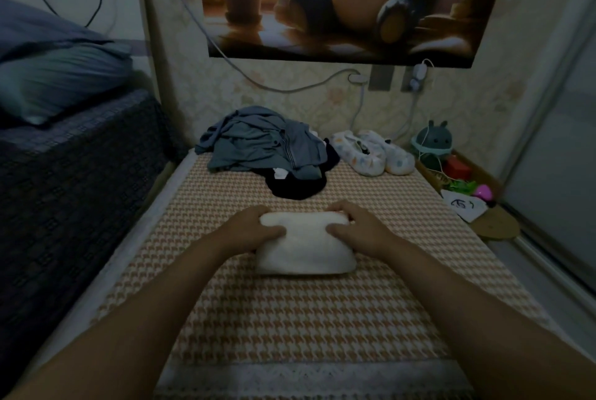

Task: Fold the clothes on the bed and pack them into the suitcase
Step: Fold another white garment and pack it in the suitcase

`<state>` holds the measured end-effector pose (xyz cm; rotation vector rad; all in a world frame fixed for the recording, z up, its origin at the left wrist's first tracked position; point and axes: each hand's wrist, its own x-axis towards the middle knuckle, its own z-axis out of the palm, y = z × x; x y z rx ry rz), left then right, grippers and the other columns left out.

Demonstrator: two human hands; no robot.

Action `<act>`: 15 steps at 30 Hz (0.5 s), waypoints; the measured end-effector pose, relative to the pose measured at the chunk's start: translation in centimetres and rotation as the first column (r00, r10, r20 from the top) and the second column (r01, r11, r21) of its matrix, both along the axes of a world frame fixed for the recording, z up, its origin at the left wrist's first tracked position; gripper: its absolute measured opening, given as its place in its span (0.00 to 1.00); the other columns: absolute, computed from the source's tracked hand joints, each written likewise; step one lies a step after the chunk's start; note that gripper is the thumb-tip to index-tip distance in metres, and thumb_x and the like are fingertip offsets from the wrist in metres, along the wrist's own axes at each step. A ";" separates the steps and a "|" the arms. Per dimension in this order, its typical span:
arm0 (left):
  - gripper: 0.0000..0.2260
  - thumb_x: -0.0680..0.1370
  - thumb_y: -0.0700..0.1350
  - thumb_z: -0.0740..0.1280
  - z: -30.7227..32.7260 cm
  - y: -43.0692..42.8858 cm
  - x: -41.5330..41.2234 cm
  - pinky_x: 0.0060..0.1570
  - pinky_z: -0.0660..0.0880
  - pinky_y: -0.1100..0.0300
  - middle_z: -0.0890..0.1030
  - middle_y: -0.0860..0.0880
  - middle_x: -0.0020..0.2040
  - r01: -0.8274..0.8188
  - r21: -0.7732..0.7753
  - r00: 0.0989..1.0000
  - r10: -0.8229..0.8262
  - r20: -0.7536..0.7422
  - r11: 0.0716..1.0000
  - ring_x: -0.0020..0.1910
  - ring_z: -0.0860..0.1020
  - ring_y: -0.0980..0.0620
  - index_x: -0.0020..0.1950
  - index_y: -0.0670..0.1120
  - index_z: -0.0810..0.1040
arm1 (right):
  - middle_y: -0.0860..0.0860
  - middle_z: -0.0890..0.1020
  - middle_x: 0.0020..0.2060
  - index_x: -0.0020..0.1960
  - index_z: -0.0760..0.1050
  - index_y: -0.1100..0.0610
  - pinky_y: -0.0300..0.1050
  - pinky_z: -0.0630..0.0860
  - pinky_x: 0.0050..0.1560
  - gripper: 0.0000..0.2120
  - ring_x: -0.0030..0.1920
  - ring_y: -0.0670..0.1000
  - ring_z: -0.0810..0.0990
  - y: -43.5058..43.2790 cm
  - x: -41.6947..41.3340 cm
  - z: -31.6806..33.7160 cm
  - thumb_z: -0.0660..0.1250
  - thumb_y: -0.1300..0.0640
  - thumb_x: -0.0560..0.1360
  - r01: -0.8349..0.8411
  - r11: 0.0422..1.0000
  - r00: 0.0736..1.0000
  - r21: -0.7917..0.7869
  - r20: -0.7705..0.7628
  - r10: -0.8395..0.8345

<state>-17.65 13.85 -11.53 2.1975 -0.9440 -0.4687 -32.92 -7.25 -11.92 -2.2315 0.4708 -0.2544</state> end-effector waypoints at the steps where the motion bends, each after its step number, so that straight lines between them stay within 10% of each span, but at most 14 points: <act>1: 0.21 0.74 0.57 0.70 -0.6 -0.5 0.4 0.53 0.77 0.52 0.73 0.48 0.61 -0.017 0.063 0.994 0.010 0.111 0.998 0.58 0.75 0.47 0.63 0.50 0.75 | 0.51 0.73 0.64 0.65 0.73 0.45 0.46 0.73 0.54 0.18 0.58 0.51 0.74 -0.1 0.6 -0.5 0.67 0.48 0.75 0.011 0.998 1.000 -0.069 -0.010 -0.012; 4: 0.22 0.78 0.54 0.63 -2.0 -2.0 -0.2 0.68 0.62 0.47 0.59 0.47 0.74 -0.108 0.198 0.850 -0.013 0.527 0.974 0.71 0.62 0.43 0.72 0.53 0.68 | 0.55 0.59 0.75 0.72 0.68 0.48 0.49 0.62 0.70 0.20 0.72 0.56 0.62 0.0 2.2 -2.2 0.59 0.48 0.80 0.000 0.960 0.994 -0.280 -0.102 -0.030; 7: 0.19 0.76 0.49 0.54 -3.0 -3.6 -1.6 0.58 0.69 0.48 0.78 0.45 0.60 0.029 0.129 0.694 -0.112 0.711 0.991 0.57 0.77 0.42 0.59 0.47 0.79 | 0.57 0.65 0.73 0.71 0.70 0.50 0.48 0.58 0.73 0.23 0.72 0.57 0.64 1.3 3.4 -2.8 0.49 0.51 0.79 -0.101 0.875 0.994 -0.474 -0.074 0.075; 9: 0.21 0.77 0.50 0.51 -4.6 -4.3 -1.5 0.51 0.73 0.50 0.81 0.45 0.50 0.129 0.060 0.699 -0.134 0.702 0.990 0.46 0.80 0.42 0.55 0.44 0.80 | 0.56 0.74 0.67 0.69 0.72 0.54 0.44 0.60 0.70 0.26 0.66 0.56 0.71 1.7 4.2 -3.2 0.50 0.53 0.75 -0.141 0.877 0.989 -0.459 -0.031 0.143; 15: 0.24 0.82 0.56 0.48 -5.2 -5.1 0.7 0.69 0.58 0.54 0.72 0.51 0.70 0.081 0.096 0.867 -0.118 0.484 0.992 0.69 0.68 0.47 0.71 0.48 0.71 | 0.51 0.76 0.65 0.65 0.75 0.53 0.41 0.67 0.64 0.18 0.64 0.52 0.73 -1.0 5.6 -4.3 0.51 0.59 0.82 -0.078 0.985 0.994 -0.156 -0.094 0.064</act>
